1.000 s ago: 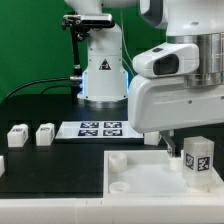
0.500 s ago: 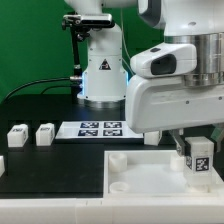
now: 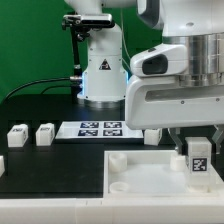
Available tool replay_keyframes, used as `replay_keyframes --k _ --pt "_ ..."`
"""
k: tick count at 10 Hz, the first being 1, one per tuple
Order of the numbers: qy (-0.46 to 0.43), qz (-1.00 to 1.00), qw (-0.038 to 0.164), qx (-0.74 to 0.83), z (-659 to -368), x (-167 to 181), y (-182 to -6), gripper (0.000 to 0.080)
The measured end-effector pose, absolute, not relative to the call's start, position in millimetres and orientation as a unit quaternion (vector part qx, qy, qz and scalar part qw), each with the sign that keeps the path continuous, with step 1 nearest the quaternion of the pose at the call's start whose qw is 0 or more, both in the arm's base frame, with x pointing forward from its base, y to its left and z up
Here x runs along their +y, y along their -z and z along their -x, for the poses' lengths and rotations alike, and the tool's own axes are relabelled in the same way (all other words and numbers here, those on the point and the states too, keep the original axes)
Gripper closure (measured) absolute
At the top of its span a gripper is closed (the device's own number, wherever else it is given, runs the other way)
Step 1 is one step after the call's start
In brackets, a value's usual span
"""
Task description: Assemble one leg
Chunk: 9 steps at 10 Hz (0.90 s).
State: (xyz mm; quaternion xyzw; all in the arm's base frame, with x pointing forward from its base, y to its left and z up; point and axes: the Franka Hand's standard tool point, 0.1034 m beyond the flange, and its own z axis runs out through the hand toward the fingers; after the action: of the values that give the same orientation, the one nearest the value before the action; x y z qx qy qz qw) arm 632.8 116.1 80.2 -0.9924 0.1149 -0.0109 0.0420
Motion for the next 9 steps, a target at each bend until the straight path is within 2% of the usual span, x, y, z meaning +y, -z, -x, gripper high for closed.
replay_keyframes --k 2,3,5,7,9 --pt "0.004 0.969 0.046 0.242 -632.7 116.0 -79.6 0.0506" --pt "-0.003 0.948 0.055 0.312 -633.2 114.8 -79.4 0.0506" --pt "-0.012 0.906 0.062 0.418 -633.5 114.8 -79.1 0.0506" --pt "-0.018 0.876 0.065 0.477 -633.6 114.9 -78.9 0.0506" --pt "-0.017 0.88 0.065 0.47 -633.6 115.3 -78.7 0.0506"
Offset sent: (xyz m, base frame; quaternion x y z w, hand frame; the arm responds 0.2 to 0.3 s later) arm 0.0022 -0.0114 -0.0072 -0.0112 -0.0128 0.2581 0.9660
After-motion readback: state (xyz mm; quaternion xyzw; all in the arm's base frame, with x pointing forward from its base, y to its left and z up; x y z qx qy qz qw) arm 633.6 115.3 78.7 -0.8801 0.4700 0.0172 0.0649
